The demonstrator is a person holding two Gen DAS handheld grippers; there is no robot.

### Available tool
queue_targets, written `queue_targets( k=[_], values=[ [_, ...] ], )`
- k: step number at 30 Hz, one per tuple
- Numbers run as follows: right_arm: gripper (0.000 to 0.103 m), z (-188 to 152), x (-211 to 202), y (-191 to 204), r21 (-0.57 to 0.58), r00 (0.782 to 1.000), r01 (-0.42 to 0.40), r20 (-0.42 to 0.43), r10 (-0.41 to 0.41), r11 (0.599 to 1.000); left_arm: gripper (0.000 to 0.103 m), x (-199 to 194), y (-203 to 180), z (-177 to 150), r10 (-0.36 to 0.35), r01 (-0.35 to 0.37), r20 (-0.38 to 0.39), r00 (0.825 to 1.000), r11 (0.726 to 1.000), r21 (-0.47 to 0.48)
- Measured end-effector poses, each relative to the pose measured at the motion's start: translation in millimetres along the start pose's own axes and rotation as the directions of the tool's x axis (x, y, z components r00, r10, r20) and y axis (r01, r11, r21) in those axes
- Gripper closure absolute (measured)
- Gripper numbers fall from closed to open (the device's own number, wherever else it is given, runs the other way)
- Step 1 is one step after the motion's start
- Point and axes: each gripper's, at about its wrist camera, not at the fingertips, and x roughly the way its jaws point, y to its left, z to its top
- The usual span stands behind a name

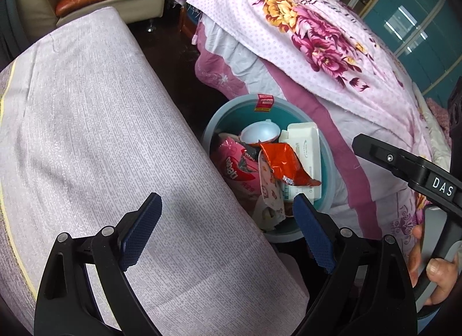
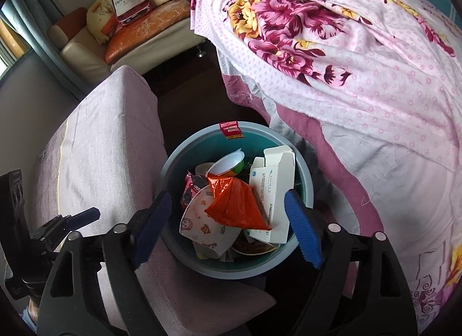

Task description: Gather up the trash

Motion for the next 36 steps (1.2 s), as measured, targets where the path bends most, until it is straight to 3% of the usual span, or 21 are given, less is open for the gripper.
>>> queue_targets(
  k=[12, 28, 36],
  values=[
    [0.011, -6.8, -29.2, 32.2, -0.065, 0.999, 0.029, 0.04, -0.027, 0.997, 0.004, -32.3, 9.6, -8.4, 0.038, -0.037, 0.047, 0.998, 0.999, -0.019],
    [0.007, -23.4, -78.7, 67.3, -0.161, 0.99, 0.083, 0.125, -0.063, 0.984, 0.004, -80.5, 20.8, -31.3, 0.078, -0.073, 0.126, 0.989, 0.996, -0.04],
    [0.007, -32.7, -93.8, 72.6, -0.18, 0.99, 0.072, 0.13, -0.049, 0.981, 0.004, -97.8, 24.4, -44.2, 0.139, -0.132, 0.155, 0.978, 0.99, -0.054]
  ],
)
